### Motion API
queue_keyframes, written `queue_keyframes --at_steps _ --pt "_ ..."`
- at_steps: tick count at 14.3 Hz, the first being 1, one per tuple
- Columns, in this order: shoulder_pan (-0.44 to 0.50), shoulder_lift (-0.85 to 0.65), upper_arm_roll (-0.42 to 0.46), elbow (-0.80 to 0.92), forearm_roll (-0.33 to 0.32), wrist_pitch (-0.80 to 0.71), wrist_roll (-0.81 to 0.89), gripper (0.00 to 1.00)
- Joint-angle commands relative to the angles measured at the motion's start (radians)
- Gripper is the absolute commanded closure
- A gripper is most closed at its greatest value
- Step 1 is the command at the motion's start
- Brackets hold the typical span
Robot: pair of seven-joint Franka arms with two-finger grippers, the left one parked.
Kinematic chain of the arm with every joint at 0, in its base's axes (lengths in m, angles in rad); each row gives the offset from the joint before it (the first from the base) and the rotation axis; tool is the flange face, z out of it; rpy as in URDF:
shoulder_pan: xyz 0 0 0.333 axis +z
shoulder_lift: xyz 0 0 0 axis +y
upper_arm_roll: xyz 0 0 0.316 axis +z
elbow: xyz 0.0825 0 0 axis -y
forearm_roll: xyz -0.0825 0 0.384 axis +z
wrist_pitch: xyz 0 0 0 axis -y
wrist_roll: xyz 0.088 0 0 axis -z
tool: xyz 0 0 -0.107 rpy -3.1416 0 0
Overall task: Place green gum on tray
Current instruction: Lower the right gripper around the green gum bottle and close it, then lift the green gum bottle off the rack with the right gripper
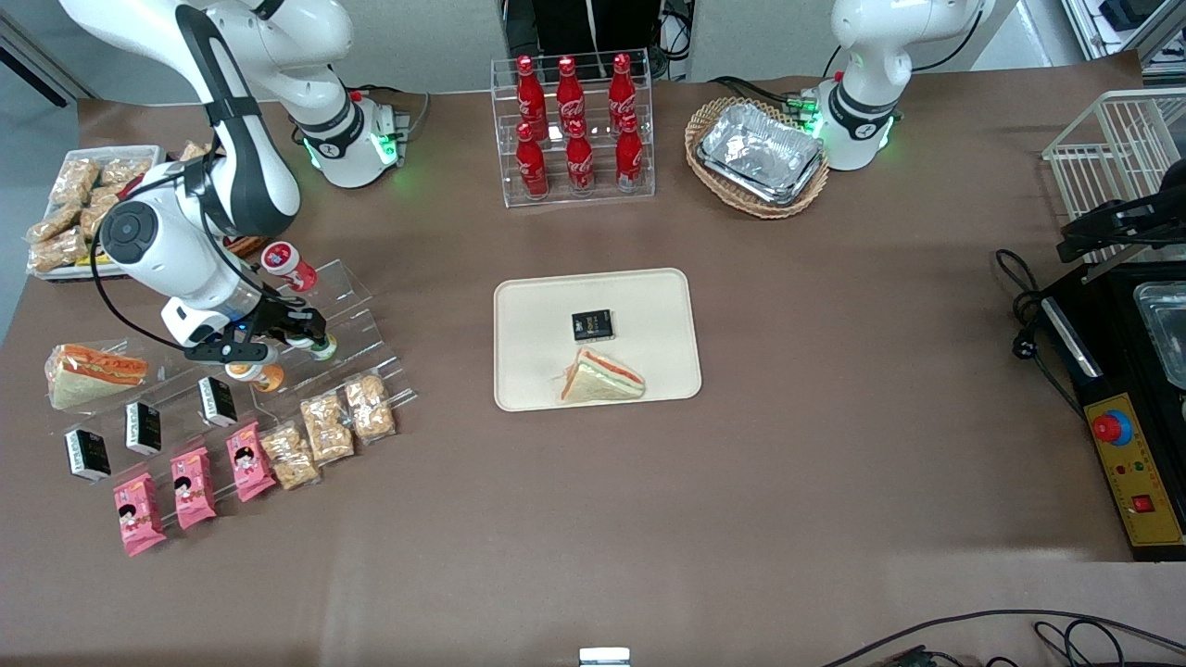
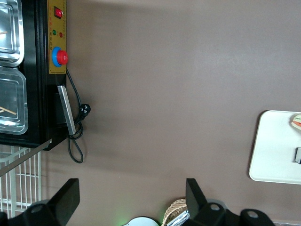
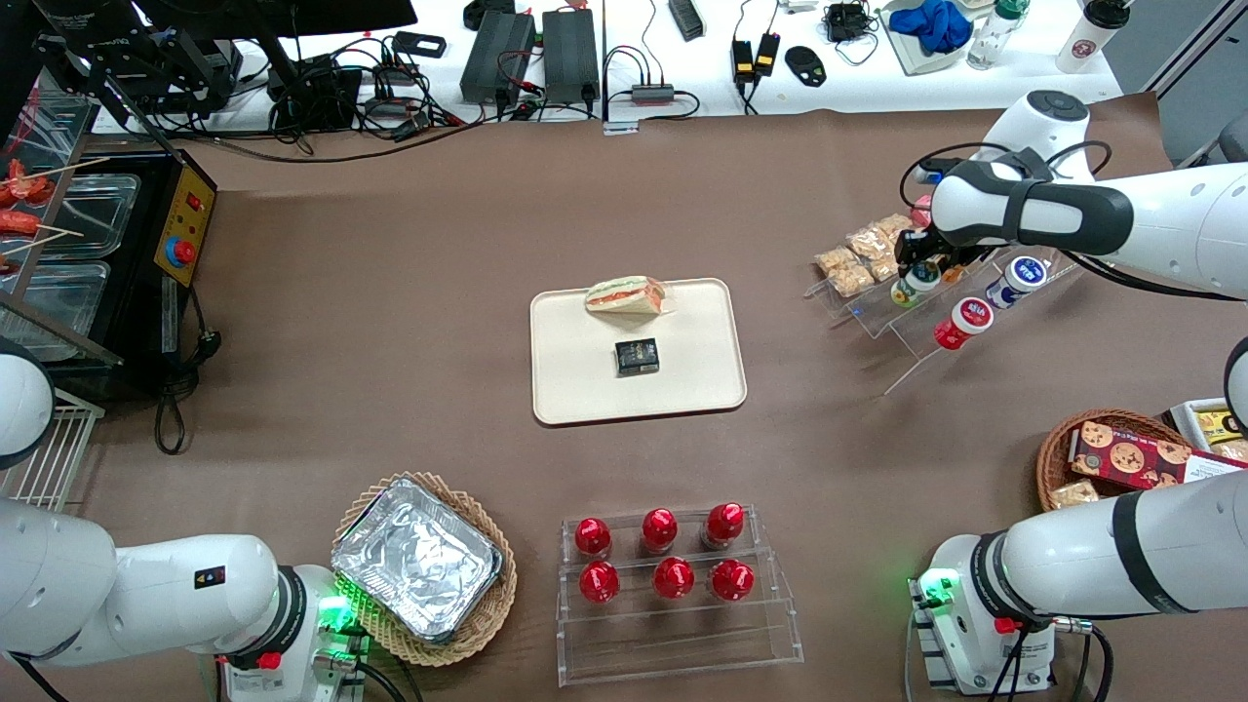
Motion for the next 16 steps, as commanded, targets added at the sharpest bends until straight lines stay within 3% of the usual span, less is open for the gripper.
queue_keyframes --at_steps 1,5,11,14,16 --pt "-0.001 -0.034 -0.008 0.164 -0.012 -0.232 -0.04 0.9" --pt "-0.01 -0.014 -0.012 0.445 -0.017 -0.556 -0.051 0.89" --pt "-0.009 0.083 -0.024 0.811 -0.011 -0.875 -0.051 0.89" --pt "0.004 0.089 -0.008 0.843 0.021 -0.906 -0.04 0.89" --pt "0.042 0.086 -0.008 0.829 0.092 -0.908 0.011 0.89"
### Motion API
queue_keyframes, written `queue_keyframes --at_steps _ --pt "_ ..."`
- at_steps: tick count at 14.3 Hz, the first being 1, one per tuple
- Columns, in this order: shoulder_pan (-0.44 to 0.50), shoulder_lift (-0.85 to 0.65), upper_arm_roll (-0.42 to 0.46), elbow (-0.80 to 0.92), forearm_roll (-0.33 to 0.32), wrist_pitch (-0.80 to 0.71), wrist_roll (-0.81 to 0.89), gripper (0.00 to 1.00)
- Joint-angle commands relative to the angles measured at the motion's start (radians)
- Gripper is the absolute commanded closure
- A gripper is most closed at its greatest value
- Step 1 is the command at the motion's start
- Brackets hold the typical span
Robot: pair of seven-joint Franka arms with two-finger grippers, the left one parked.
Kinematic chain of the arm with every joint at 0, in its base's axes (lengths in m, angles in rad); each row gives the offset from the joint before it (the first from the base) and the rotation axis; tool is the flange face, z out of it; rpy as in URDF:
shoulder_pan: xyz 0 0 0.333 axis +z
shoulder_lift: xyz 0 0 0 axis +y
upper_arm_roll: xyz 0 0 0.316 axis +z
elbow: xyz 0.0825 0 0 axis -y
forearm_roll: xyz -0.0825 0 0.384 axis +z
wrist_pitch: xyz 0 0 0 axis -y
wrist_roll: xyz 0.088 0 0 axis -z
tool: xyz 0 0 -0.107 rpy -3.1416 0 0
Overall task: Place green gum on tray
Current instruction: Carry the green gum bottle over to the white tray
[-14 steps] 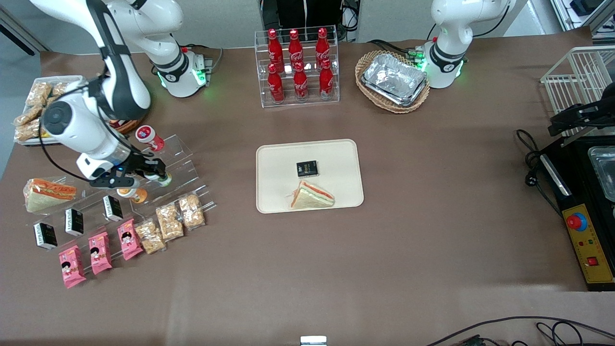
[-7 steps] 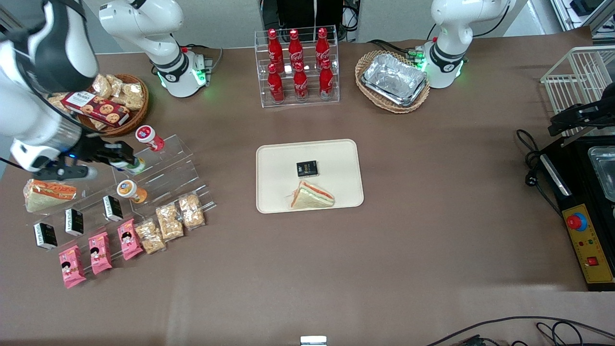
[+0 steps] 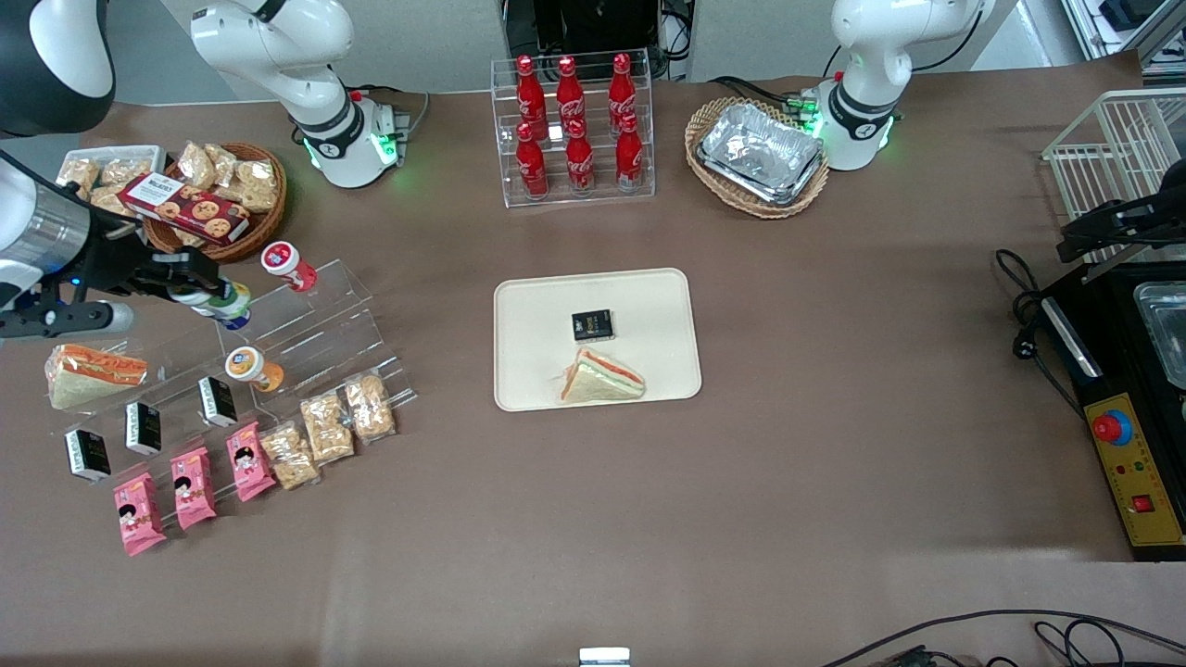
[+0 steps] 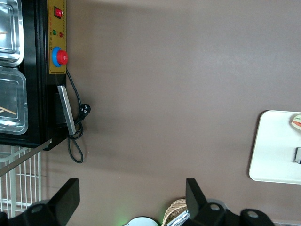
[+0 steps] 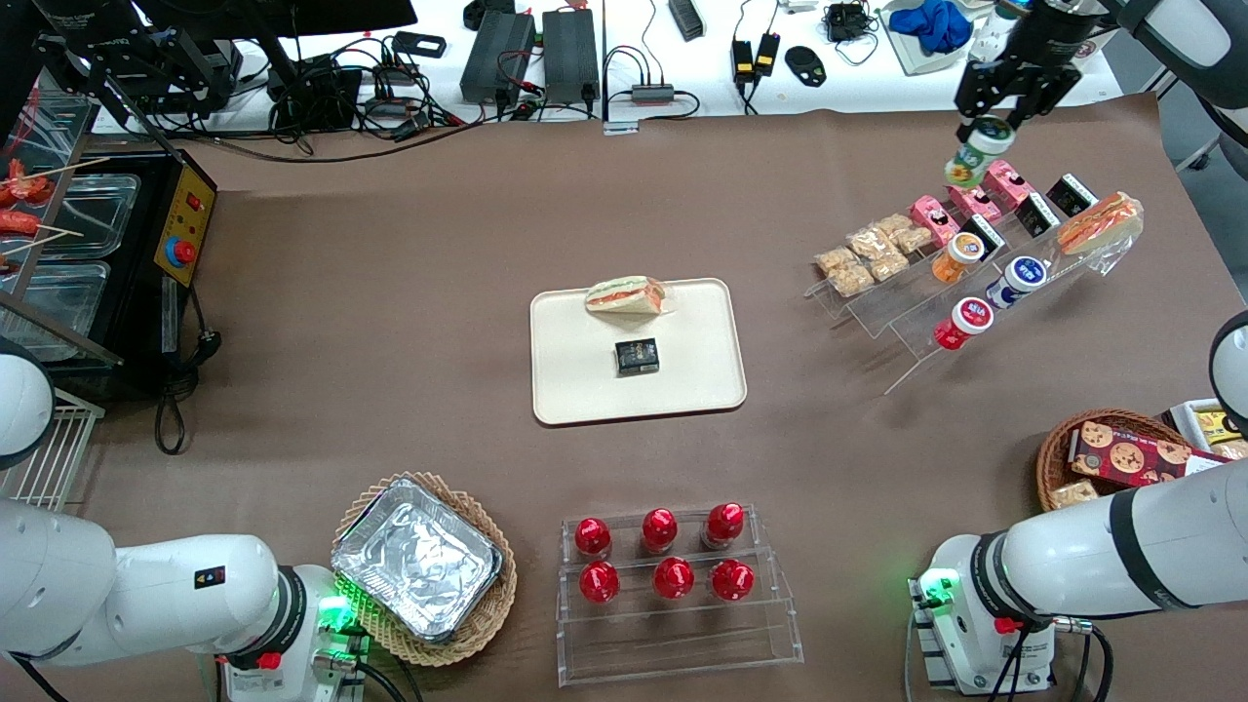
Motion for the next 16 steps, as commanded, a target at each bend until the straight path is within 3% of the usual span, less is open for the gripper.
queue_keyframes --at_steps 1,6,11,16 --pt "0.09 0.029 0.003 0.033 0.074 -0.041 0.13 0.89" --pt "0.344 0.024 0.001 -0.156 0.1 0.187 0.471 0.89" --pt "0.553 0.032 0.001 -0.495 0.089 0.67 0.636 0.89" --pt "0.648 0.163 0.0 -0.613 0.087 0.977 0.699 0.89"
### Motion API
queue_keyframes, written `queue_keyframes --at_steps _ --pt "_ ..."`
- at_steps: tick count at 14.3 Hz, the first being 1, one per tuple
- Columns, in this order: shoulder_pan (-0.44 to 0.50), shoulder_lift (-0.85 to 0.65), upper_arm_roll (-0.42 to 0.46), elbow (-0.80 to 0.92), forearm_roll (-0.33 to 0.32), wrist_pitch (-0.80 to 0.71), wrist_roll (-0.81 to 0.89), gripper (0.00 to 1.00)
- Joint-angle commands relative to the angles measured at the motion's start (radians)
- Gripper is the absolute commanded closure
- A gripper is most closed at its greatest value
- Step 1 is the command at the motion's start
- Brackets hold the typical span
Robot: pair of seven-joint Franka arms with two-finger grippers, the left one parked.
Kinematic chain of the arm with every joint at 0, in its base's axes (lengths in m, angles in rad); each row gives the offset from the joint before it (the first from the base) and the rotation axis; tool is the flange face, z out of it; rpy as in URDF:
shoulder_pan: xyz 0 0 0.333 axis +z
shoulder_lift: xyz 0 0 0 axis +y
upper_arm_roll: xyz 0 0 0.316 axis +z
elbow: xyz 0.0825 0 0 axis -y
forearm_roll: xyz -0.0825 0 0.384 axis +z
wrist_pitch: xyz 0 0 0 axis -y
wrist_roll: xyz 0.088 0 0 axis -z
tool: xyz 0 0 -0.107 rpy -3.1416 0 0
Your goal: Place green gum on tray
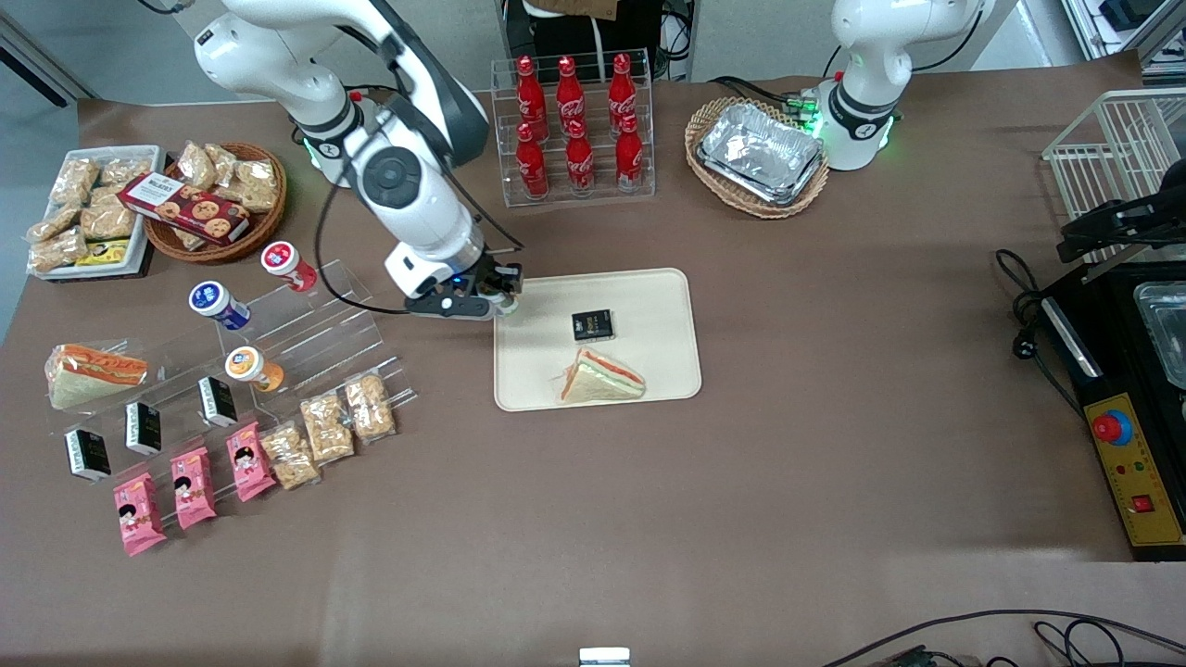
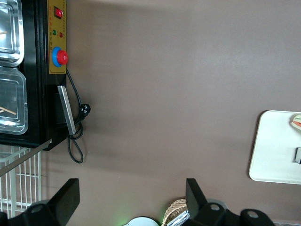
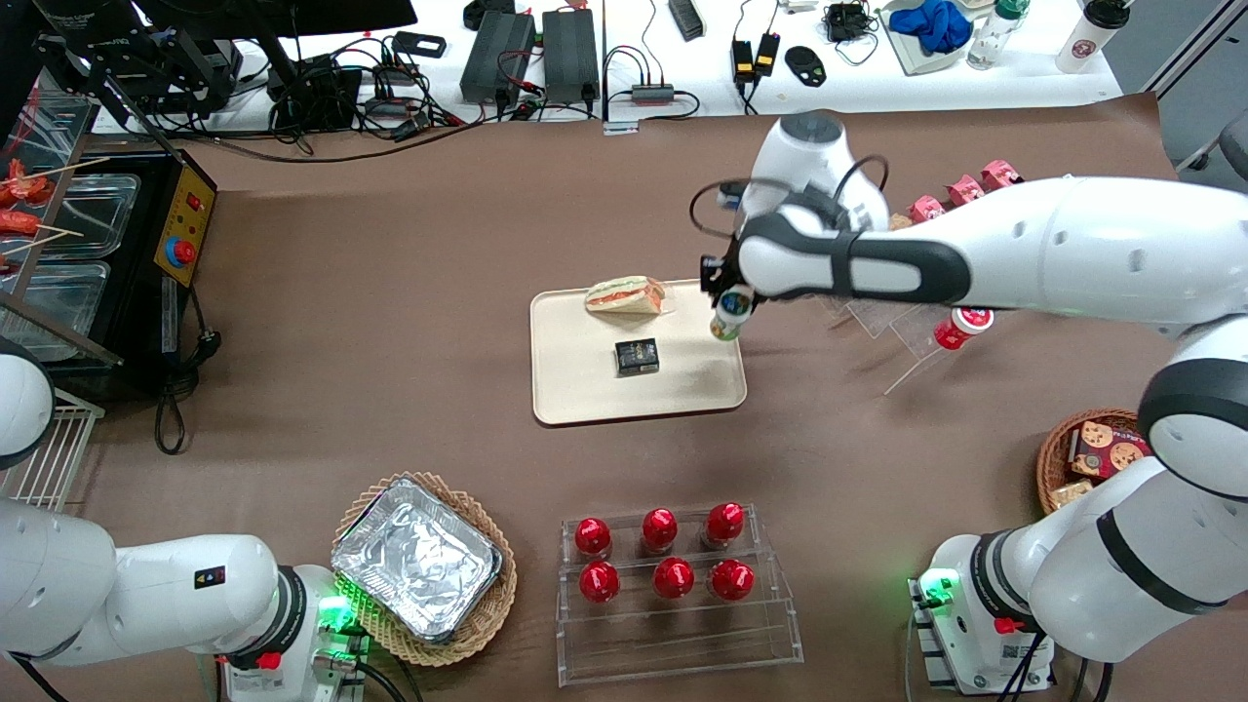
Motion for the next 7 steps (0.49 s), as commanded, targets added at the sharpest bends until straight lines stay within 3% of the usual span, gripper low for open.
queue_keyframes --at_steps 1,5,6,7 --pt "0.053 0.084 -0.014 -0.051 0.01 0.174 0.031 0.89" --pt "0.056 0.16 -0.014 -0.052 0.01 0.245 0.046 0.87" --pt "0.066 0.17 -0.014 -0.052 0.01 0.256 0.048 0.83" --pt "0.072 0.174 -0.014 -0.051 0.012 0.257 0.048 0.67"
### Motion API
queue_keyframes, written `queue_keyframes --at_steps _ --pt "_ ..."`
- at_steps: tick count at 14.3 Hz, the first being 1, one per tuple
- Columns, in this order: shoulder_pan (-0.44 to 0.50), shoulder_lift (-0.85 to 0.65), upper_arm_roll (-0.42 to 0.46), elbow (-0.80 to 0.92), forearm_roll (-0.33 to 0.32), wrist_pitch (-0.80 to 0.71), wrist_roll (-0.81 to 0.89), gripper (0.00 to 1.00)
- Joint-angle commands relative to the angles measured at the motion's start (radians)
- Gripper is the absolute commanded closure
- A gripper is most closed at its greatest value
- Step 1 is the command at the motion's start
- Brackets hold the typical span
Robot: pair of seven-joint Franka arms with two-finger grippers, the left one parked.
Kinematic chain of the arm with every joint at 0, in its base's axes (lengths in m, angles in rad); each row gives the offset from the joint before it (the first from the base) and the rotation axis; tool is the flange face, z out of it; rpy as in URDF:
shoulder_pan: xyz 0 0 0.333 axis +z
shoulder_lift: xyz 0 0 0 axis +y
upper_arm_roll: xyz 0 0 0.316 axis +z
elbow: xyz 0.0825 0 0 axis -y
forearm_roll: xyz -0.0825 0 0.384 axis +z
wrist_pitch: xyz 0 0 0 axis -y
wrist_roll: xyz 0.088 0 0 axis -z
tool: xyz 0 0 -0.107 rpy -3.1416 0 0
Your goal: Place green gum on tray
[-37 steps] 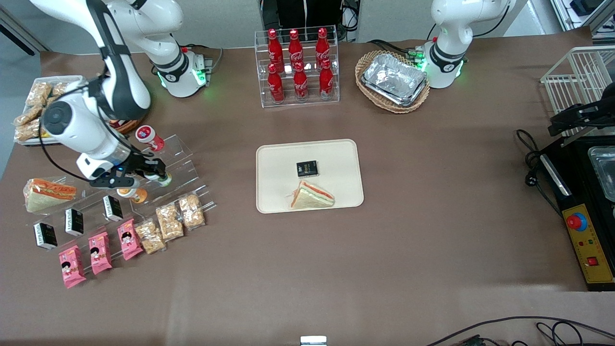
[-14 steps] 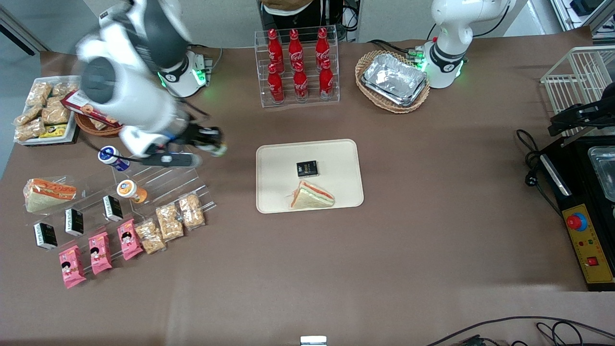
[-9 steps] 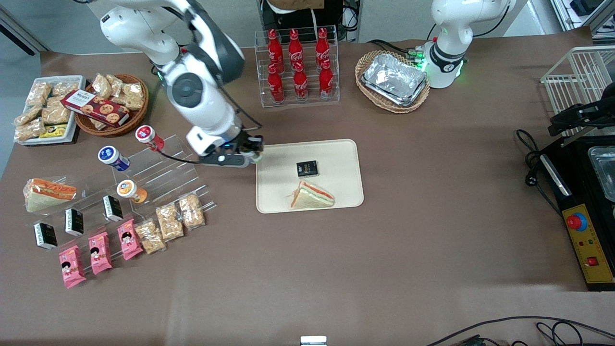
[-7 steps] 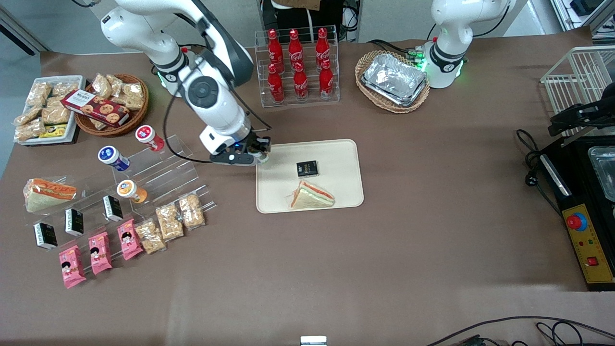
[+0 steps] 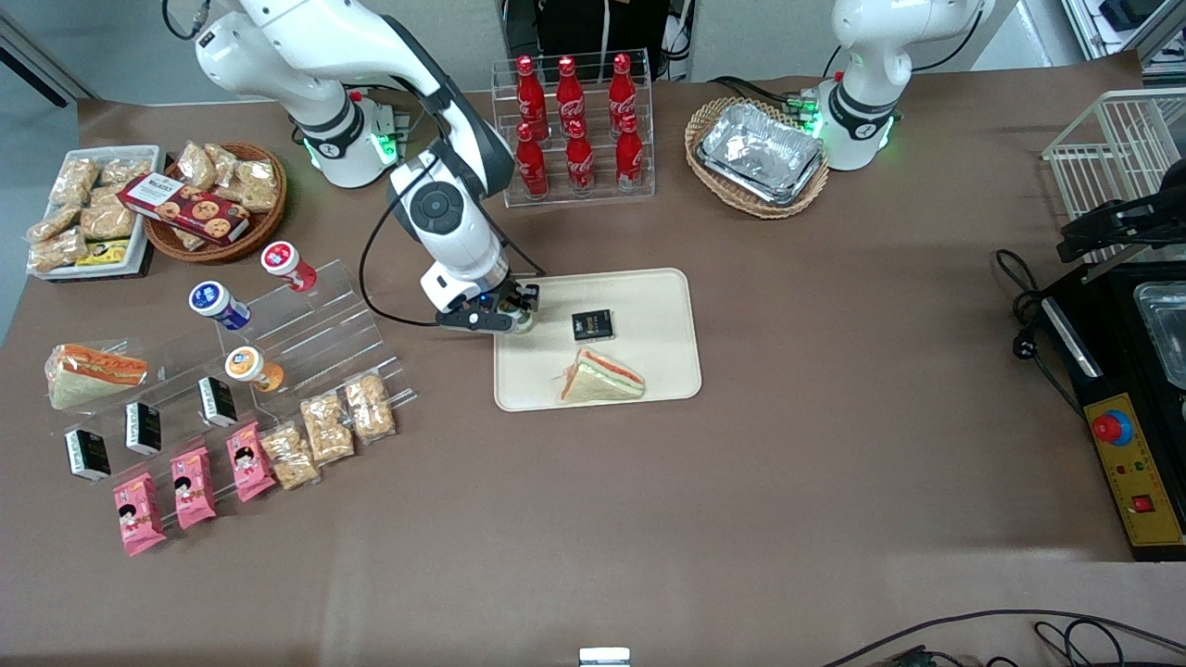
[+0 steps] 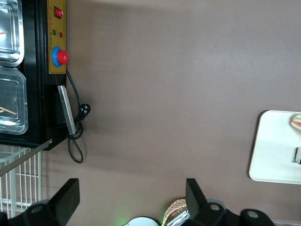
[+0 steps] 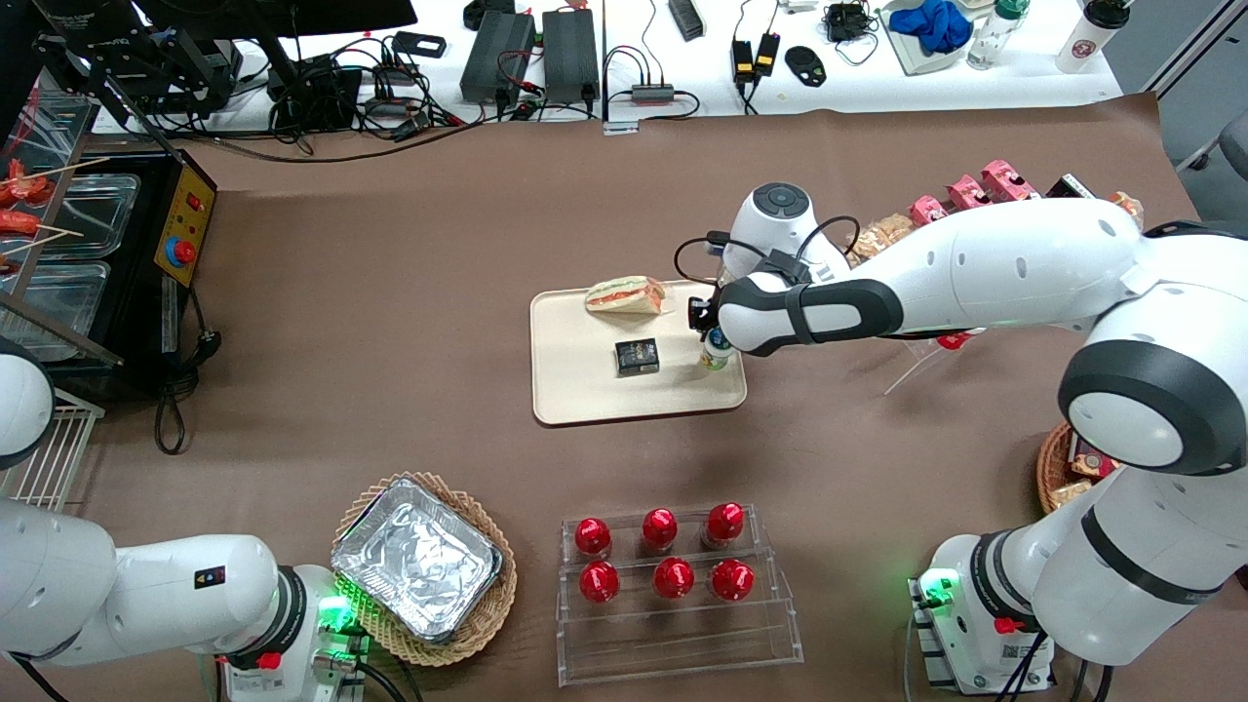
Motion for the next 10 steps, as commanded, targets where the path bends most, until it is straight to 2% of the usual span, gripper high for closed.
queue_keyframes --at_steps 1,2,3,6,8,10 --pt "0.026 0.024 -0.011 0.006 0.012 0.034 0.018 0.41" --pt "0.026 0.027 -0.012 0.007 0.012 0.034 0.035 0.1" --pt "0.021 0.025 -0.012 0.009 0.012 0.034 0.037 0.03" --pt "-0.008 -0.019 -0.021 0.012 0.012 0.017 0.022 0.02" --pt "-0.066 -0.086 -0.025 0.018 0.007 -0.054 -0.009 0.02" --pt "-0.166 -0.158 -0.023 0.038 -0.005 -0.171 -0.134 0.01"
